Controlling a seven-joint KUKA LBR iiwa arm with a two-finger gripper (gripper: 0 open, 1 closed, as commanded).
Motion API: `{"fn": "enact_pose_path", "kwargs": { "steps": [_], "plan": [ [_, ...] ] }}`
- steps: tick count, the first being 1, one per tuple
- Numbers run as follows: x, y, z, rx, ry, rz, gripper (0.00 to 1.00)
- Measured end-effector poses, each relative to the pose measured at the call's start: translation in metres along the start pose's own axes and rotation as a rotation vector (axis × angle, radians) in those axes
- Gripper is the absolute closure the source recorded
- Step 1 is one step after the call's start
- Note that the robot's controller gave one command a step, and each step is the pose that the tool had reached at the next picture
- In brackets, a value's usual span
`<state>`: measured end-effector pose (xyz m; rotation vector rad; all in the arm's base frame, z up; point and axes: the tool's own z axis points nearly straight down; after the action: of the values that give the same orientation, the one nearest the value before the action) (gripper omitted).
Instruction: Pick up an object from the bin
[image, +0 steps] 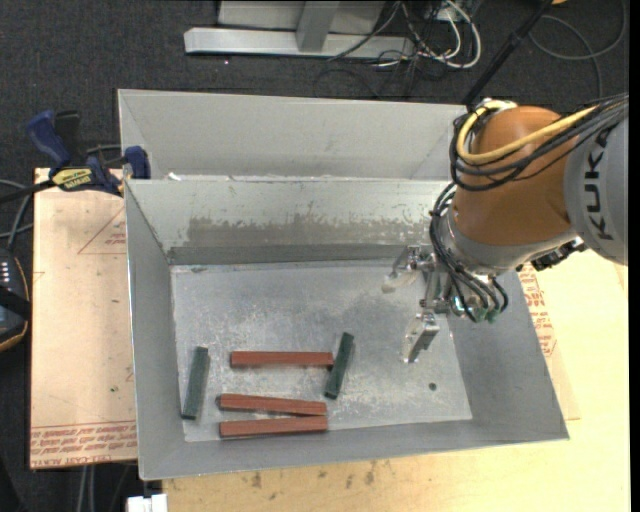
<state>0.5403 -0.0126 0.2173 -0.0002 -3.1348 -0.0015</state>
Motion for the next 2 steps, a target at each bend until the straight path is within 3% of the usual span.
{"fn": "enact_pose_path", "kwargs": {
  "steps": [1, 2],
  "plan": [
    [-0.002, 0.000, -0.004, 0.000, -0.008, 0.000, 0.00],
    [-0.008, 0.018, 0.028, 0.002, -0.016, -0.052, 0.00]
  ]
}}
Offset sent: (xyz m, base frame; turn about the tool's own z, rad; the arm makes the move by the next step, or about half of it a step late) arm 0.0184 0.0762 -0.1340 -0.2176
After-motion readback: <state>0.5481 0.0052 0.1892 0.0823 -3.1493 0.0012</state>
